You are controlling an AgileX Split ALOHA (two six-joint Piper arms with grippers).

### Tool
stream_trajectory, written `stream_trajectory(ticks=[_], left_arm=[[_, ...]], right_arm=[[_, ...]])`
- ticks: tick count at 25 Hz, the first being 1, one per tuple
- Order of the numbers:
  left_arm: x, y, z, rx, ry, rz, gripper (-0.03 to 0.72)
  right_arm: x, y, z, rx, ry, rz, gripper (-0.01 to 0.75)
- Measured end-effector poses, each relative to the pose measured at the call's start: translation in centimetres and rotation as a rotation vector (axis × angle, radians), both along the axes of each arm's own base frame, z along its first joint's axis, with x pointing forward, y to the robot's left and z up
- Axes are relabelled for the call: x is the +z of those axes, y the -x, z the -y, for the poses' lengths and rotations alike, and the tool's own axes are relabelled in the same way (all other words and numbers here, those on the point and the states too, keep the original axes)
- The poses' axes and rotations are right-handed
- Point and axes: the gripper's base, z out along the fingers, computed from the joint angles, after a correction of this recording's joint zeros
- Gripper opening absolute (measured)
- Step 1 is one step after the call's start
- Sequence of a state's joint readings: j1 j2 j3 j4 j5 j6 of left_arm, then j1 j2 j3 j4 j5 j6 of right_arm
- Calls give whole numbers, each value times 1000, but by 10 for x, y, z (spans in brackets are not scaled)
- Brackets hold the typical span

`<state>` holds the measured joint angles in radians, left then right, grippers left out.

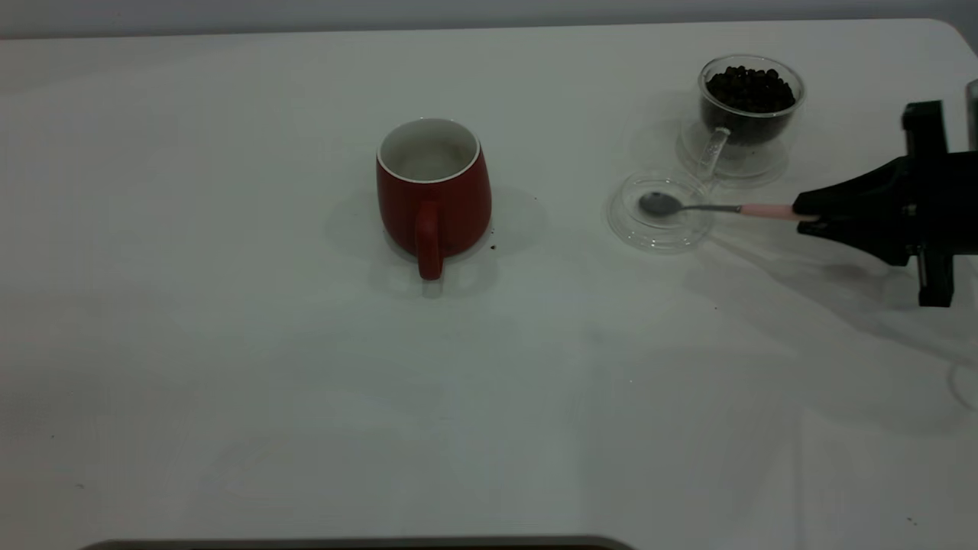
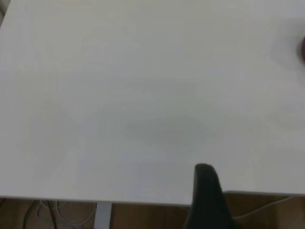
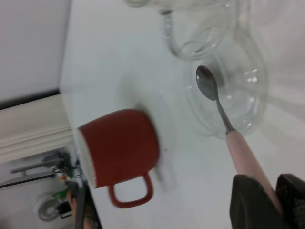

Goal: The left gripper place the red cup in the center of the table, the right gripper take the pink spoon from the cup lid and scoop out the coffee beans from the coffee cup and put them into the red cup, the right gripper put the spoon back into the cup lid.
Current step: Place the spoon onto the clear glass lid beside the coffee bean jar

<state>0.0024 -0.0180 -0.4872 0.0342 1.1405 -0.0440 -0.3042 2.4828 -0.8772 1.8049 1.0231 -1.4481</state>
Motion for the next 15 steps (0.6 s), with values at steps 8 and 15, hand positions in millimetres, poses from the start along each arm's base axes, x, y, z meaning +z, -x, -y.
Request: stream_trajectory(ticks=[8, 15], left_arm=[[0, 0, 0, 0, 0, 0, 569], [0, 0, 0, 1, 1, 0, 569]], right_arm=[[-1, -18, -11, 39, 31, 21, 106], [-3, -18, -11, 39, 43, 15, 245]])
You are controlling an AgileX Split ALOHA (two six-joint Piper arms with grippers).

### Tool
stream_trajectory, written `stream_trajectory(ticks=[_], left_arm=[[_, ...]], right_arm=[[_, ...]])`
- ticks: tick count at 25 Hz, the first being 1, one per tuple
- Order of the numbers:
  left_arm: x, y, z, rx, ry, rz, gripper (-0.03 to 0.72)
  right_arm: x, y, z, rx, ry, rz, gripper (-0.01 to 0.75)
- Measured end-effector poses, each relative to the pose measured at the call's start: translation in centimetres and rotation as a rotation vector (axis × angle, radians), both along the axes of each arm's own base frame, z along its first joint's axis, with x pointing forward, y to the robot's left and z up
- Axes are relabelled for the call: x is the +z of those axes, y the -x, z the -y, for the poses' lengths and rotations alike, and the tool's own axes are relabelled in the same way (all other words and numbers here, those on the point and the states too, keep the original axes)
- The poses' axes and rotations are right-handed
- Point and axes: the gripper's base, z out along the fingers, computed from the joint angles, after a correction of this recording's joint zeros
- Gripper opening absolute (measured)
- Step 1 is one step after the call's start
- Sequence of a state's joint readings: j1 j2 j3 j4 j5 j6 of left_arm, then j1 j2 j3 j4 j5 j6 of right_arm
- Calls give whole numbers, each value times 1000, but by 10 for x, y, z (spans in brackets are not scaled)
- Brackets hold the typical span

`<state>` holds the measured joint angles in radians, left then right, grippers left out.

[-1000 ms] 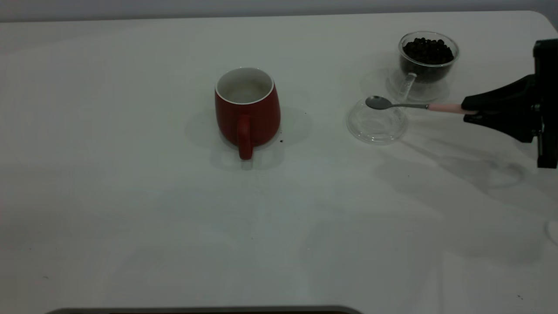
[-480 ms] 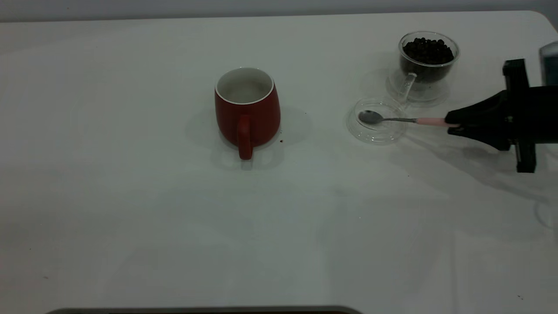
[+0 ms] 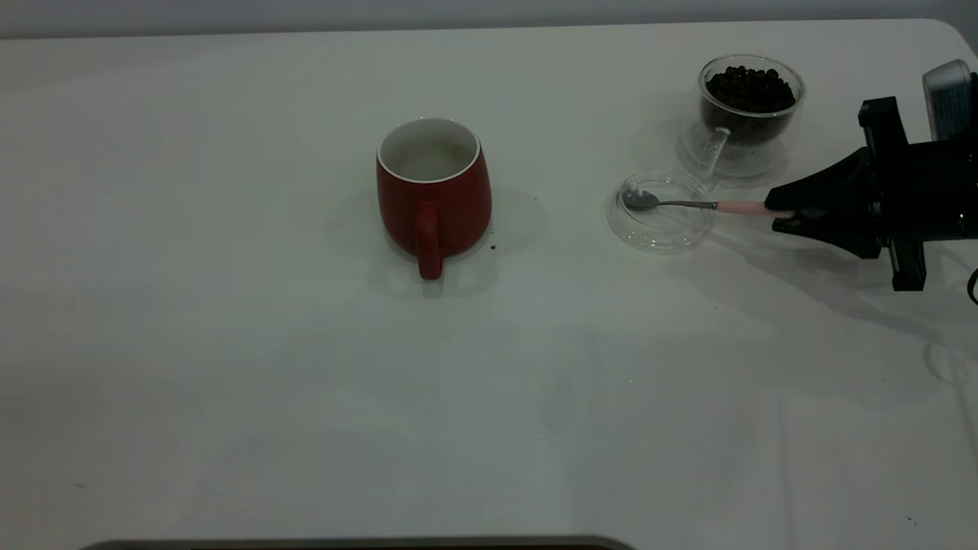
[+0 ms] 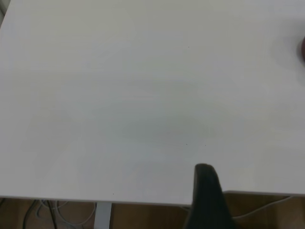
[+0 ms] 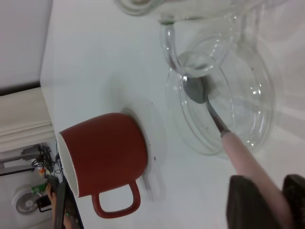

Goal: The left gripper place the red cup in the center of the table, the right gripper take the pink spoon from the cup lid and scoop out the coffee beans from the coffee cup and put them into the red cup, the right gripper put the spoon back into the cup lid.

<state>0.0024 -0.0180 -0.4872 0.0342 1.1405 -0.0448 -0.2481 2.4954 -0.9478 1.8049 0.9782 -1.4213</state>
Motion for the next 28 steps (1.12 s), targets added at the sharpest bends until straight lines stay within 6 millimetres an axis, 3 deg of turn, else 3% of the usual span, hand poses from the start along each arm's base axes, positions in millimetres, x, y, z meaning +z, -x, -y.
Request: stream_trajectory(ticks=[7, 11, 16, 18, 21, 25, 28], left_arm=[[0, 0, 0, 0, 0, 0, 569], [0, 0, 0, 0, 0, 0, 569], [0, 0, 0, 0, 0, 0, 569], [0, 0, 0, 0, 0, 0, 569], [0, 0, 0, 1, 1, 0, 569], [0, 0, 0, 1, 1, 0, 569], [0, 0, 0, 1, 1, 0, 569]], right_arm=[[-1, 1, -1, 26, 9, 6, 516], [-3, 4, 0, 49, 29, -11, 582], [3, 8, 15, 75, 103, -90, 589], [17, 10, 21, 86, 158, -154, 589], [54, 10, 29, 104, 271, -240, 589], [121, 16, 32, 148, 457, -277, 589], [173, 25, 24, 194, 587, -234, 589]])
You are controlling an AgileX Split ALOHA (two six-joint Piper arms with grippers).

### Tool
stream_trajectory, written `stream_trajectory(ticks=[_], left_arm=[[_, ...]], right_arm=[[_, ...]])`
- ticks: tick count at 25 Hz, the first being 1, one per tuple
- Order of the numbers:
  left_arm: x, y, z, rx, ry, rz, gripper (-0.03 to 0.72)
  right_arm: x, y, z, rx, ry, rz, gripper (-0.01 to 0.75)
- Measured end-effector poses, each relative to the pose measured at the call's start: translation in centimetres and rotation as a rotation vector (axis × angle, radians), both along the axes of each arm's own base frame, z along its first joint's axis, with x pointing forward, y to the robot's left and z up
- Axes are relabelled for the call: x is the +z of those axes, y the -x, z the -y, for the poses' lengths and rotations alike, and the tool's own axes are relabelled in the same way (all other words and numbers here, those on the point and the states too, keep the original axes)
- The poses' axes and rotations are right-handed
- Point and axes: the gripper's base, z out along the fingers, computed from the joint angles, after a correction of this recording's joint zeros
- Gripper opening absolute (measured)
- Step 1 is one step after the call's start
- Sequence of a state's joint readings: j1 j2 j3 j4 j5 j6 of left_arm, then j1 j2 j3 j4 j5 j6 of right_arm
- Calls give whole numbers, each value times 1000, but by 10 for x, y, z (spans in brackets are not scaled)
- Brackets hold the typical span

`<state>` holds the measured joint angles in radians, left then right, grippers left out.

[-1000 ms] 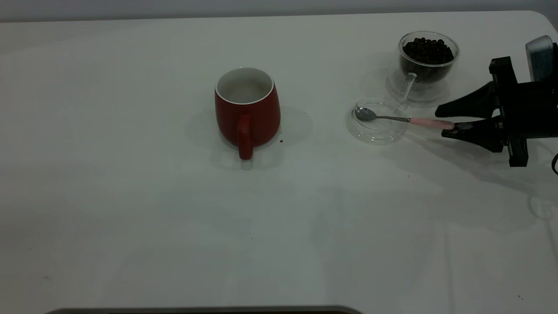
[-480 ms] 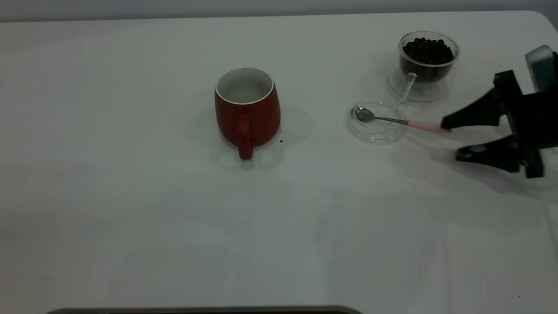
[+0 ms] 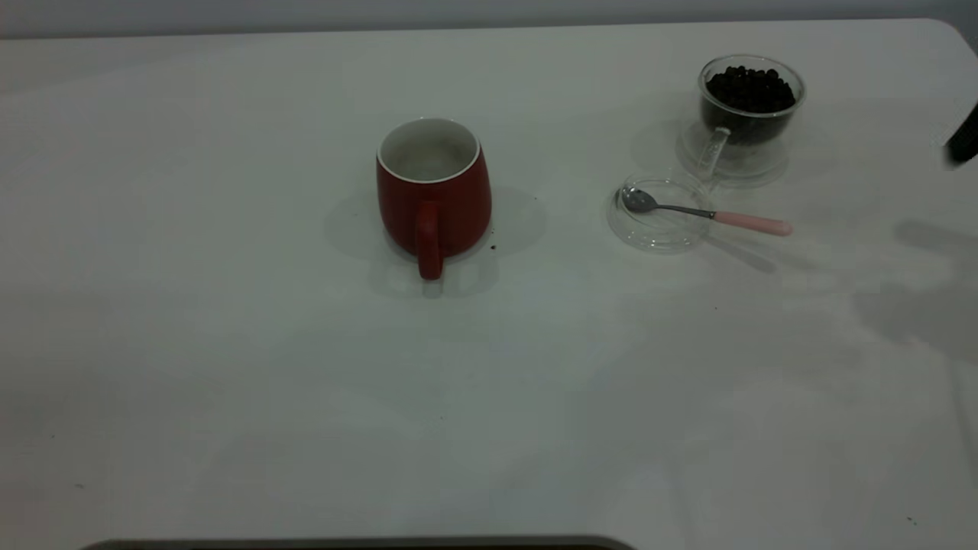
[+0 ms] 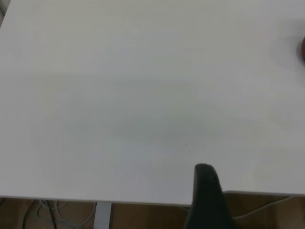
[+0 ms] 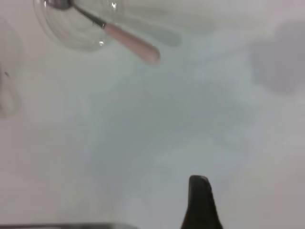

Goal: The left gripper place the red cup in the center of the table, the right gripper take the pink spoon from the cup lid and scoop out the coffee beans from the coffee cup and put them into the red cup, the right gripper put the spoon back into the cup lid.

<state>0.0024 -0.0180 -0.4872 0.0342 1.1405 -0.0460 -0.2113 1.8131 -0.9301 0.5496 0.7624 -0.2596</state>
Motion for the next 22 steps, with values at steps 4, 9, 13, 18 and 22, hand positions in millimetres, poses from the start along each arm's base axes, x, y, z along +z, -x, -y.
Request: stream_trajectory(ticks=[4, 9, 13, 18, 22], left_arm=[[0, 0, 0, 0, 0, 0, 569], [0, 0, 0, 0, 0, 0, 569], [0, 0, 0, 0, 0, 0, 569], [0, 0, 0, 0, 0, 0, 569], [0, 0, 0, 0, 0, 0, 569]], right_arm=[[67, 27, -18, 127, 120, 80, 589], [133, 80, -34, 287, 256, 168, 589], [167, 122, -37, 353, 350, 253, 589], [176, 176, -39, 421, 396, 384, 589], [167, 214, -39, 418, 415, 467, 589]])
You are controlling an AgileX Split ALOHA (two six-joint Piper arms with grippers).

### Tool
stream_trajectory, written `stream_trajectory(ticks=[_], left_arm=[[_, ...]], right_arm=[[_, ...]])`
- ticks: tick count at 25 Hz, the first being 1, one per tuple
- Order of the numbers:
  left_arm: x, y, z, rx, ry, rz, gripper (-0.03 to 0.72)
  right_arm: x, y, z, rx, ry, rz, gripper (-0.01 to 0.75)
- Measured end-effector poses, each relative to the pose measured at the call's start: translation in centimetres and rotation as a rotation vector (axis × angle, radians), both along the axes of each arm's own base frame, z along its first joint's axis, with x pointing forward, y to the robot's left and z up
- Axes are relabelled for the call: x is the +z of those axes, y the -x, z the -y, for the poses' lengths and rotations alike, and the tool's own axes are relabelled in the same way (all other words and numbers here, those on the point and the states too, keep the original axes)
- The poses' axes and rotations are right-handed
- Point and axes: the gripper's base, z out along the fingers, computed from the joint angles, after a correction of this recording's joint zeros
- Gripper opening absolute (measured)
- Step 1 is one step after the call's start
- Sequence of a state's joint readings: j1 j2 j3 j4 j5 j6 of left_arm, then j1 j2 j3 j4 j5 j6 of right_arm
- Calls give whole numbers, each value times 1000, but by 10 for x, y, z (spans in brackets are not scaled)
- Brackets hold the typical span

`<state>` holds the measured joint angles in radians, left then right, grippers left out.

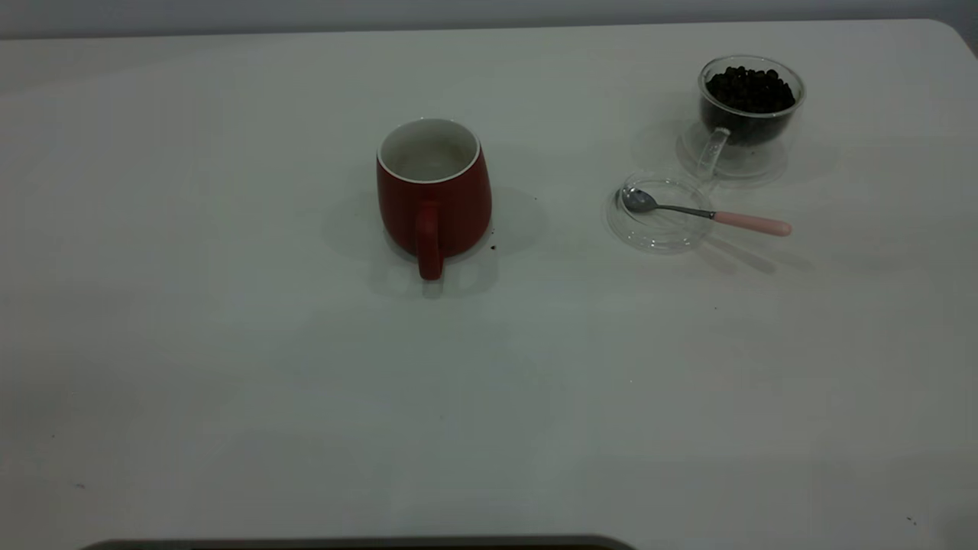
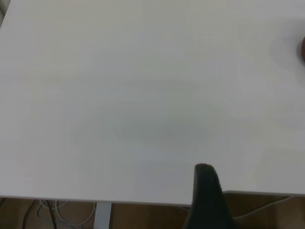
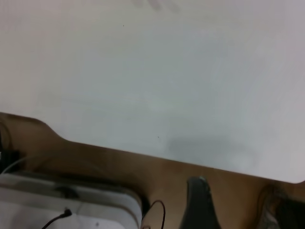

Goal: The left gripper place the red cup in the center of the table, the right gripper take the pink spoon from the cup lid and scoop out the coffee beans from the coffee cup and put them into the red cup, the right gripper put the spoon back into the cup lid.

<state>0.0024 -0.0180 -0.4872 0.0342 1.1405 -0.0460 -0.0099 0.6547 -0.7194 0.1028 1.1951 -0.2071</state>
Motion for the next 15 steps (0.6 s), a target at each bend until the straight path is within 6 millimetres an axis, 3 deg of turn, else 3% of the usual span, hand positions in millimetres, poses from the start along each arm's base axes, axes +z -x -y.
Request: stream_trajectory(ticks=[3, 10, 15], left_arm=[[0, 0, 0, -1, -2, 0, 569], [0, 0, 0, -1, -1, 0, 569], [0, 0, 0, -1, -1, 0, 569]], right_arm=[[-12, 20, 0, -3, 0, 63, 589], [-40, 44, 1, -20, 7, 193, 589], [-37, 63, 2, -37, 3, 315, 589]])
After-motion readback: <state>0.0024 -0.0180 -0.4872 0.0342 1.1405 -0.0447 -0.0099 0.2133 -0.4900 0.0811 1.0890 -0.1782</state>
